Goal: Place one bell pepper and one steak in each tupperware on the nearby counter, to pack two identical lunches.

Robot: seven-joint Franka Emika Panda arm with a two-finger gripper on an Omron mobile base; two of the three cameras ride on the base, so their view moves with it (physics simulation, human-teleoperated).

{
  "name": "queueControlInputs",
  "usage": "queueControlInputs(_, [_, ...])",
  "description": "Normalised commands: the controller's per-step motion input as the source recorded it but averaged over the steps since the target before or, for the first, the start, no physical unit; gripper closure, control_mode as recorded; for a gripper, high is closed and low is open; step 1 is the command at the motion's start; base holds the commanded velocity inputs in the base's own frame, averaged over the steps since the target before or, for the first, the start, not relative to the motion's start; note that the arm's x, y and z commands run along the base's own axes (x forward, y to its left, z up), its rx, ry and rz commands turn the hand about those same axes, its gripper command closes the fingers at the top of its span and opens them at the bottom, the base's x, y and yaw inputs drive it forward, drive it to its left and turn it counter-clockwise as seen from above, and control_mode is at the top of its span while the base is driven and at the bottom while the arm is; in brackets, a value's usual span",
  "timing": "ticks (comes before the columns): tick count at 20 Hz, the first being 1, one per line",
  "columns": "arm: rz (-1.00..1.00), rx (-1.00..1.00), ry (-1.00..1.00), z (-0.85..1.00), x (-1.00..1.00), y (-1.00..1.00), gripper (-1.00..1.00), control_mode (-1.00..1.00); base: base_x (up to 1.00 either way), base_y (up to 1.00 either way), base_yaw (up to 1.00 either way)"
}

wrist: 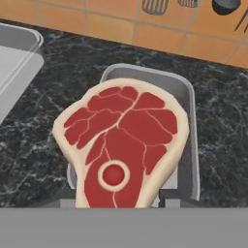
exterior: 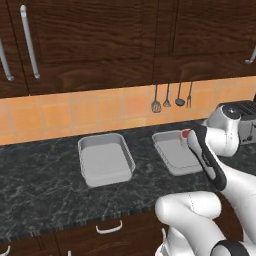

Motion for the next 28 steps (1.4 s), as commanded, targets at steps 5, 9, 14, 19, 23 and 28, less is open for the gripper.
queueControlInputs(5, [0.04, 0.02, 0.02, -0.52, 0.52, 0.00, 1.00, -1.00, 0.00, 0.00, 0.00])
queueControlInputs(9, [0.06, 0.03, 0.00, -0.59, 0.51, 0.00, 1.00, -1.00, 0.00, 0.00, 0.00])
queueControlInputs(14, [0.05, 0.04, 0.00, -0.39, 0.52, -0.01, 1.00, -1.00, 0.00, 0.00, 0.00])
queueControlInputs(19, [0.00, 0.01, 0.00, -0.24, 0.57, -0.06, 1.00, -1.00, 0.00, 0.00, 0.00])
queueControlInputs(23, [0.00, 0.00, 0.00, -0.39, 0.55, -0.03, 1.00, -1.00, 0.00, 0.00, 0.00])
queueControlInputs(28, [0.00, 0.00, -0.01, -0.01, 0.13, -0.09, -1.00, -1.00, 0.00, 0.00, 0.00])
